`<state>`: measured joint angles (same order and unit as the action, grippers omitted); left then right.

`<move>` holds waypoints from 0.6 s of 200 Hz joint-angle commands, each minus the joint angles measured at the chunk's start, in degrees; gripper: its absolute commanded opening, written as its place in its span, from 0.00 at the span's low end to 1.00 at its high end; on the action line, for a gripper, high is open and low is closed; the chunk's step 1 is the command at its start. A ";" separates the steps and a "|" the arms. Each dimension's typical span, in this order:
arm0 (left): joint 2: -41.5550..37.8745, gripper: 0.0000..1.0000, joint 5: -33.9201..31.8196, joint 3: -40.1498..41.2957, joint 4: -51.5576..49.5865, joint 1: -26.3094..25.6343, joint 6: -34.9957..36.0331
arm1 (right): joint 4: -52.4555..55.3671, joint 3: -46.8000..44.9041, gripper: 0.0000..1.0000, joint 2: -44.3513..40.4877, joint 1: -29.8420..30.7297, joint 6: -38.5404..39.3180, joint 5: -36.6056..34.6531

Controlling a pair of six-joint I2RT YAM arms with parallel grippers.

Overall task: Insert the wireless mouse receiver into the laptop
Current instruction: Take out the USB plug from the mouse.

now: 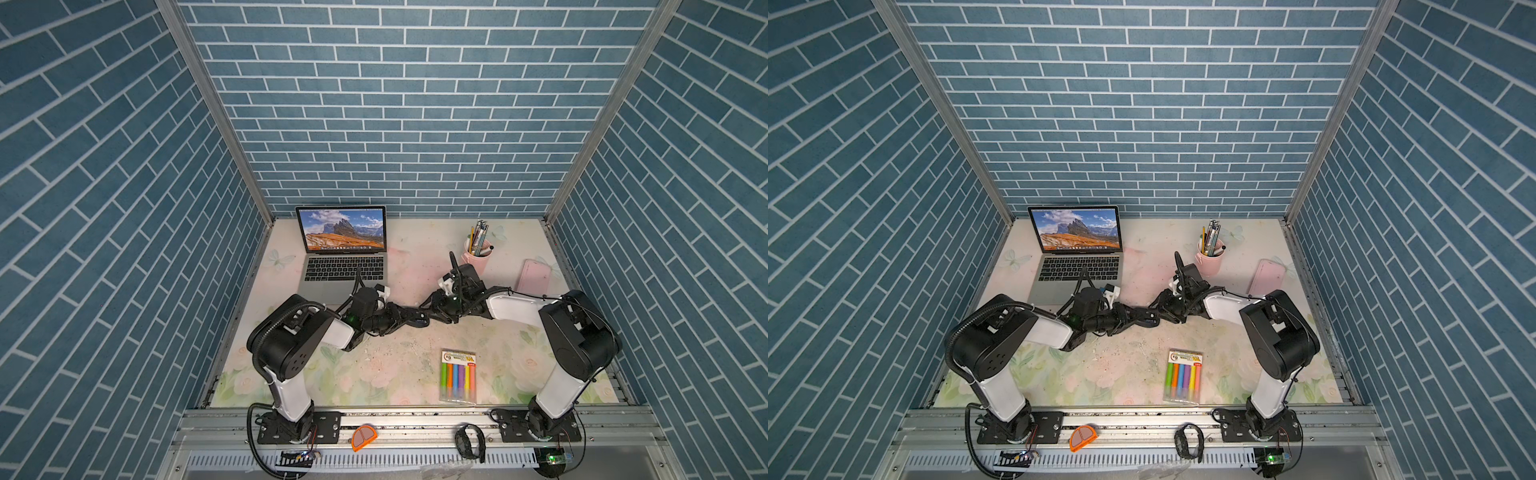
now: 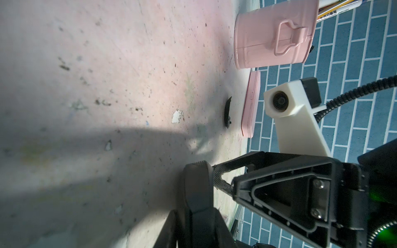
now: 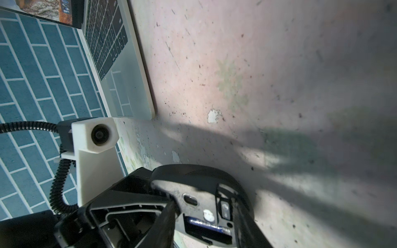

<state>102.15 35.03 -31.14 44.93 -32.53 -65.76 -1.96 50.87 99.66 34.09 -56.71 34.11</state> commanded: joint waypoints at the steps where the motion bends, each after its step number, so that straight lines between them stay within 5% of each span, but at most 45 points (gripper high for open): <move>1: 0.57 0.03 0.31 0.20 2.33 0.20 0.37 | 0.06 0.63 0.45 -0.04 0.72 -0.30 -0.32; 61: 0.77 0.03 0.39 0.20 2.46 0.18 0.37 | 3.02 1.69 0.45 -0.54 1.51 1.39 -2.12; 120: 1.12 0.03 1.16 0.02 3.24 0.12 -0.07 | -6.37 -0.54 0.45 1.75 1.60 -4.63 3.07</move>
<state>102.24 35.22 -31.14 44.95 -32.18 -65.78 -3.46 51.13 100.40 34.83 -57.36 33.36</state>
